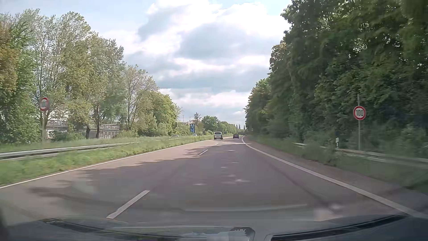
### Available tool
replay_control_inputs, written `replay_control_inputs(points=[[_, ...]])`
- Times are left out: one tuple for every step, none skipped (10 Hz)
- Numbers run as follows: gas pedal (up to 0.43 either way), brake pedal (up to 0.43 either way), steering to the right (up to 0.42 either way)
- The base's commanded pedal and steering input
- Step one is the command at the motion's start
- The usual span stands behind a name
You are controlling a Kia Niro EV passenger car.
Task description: Follow the waypoints while adhering to traffic rules and regulations
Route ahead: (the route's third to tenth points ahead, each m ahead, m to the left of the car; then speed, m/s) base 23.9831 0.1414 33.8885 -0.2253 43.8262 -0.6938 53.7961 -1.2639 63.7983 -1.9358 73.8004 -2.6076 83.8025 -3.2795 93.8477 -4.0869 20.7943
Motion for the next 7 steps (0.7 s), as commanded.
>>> replay_control_inputs(points=[[0.209,0.0,0.01],[0.209,0.0,0.01],[0.209,0.0,0.01],[0.209,0.0,0.01],[0.209,0.0,0.01],[0.197,0.0,0.01],[0.197,0.0,0.01]])
